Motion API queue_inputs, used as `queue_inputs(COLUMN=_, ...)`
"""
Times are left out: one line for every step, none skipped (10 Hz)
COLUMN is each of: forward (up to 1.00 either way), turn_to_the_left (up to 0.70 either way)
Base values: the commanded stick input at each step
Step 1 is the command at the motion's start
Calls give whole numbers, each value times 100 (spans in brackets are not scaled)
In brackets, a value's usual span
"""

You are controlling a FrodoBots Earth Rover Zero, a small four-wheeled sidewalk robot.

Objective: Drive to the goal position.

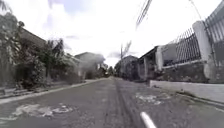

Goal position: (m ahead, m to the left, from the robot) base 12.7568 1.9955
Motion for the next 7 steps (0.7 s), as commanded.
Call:
queue_inputs(forward=50, turn_to_the_left=-48)
queue_inputs(forward=50, turn_to_the_left=-42)
queue_inputs(forward=50, turn_to_the_left=-36)
queue_inputs(forward=50, turn_to_the_left=-30)
queue_inputs(forward=50, turn_to_the_left=0)
queue_inputs(forward=50, turn_to_the_left=0)
queue_inputs(forward=50, turn_to_the_left=0)
